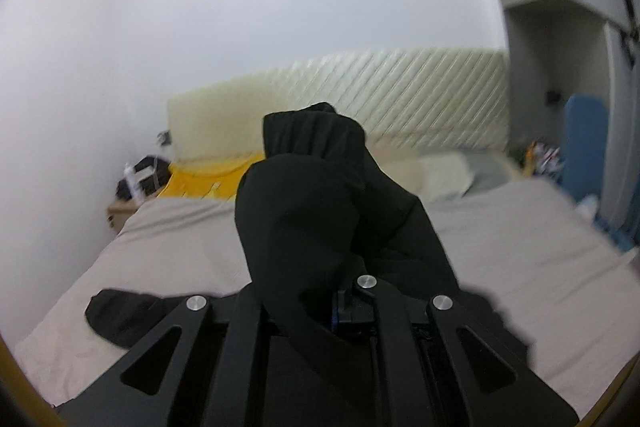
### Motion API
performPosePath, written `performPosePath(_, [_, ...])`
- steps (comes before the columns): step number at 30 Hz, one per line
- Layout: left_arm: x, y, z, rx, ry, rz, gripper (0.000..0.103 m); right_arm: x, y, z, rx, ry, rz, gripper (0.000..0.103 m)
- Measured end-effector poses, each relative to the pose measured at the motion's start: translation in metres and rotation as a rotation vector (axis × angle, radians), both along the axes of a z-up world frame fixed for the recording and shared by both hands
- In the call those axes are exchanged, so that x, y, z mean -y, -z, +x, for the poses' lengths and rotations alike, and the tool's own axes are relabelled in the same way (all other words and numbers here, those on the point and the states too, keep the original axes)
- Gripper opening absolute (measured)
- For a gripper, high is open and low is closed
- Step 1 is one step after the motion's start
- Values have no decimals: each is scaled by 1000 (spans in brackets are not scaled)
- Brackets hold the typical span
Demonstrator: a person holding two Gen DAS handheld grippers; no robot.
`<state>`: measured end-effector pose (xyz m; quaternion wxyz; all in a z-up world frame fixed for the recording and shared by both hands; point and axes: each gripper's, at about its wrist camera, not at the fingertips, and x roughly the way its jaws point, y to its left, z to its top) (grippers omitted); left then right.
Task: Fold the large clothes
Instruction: 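Lift the sleeve with the right tool and fold it across the jacket body, then release the sleeve and withdraw the right tool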
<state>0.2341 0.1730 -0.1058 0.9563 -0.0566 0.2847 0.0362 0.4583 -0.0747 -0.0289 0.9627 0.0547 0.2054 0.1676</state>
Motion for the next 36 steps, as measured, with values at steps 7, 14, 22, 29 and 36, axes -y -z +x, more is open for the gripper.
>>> performPosePath(7, [-52,13,2,-3,-92,-92,103,-107,100,10,-119,-134,-186,8])
performPosePath(14, [-54,27,11,-26,-77,-95,103,-127,192,14,-240,-138,-221,9])
performPosePath(22, [-50,36,20,-46,-67,-101,103,-126,195,4,-232,-150,-244,9])
performPosePath(29, [-43,29,17,-35,-60,-88,103,-124,188,-17,-255,-191,-271,14])
performPosePath(36, [-33,17,8,-3,-59,-87,103,-112,175,-52,-229,-250,-276,82])
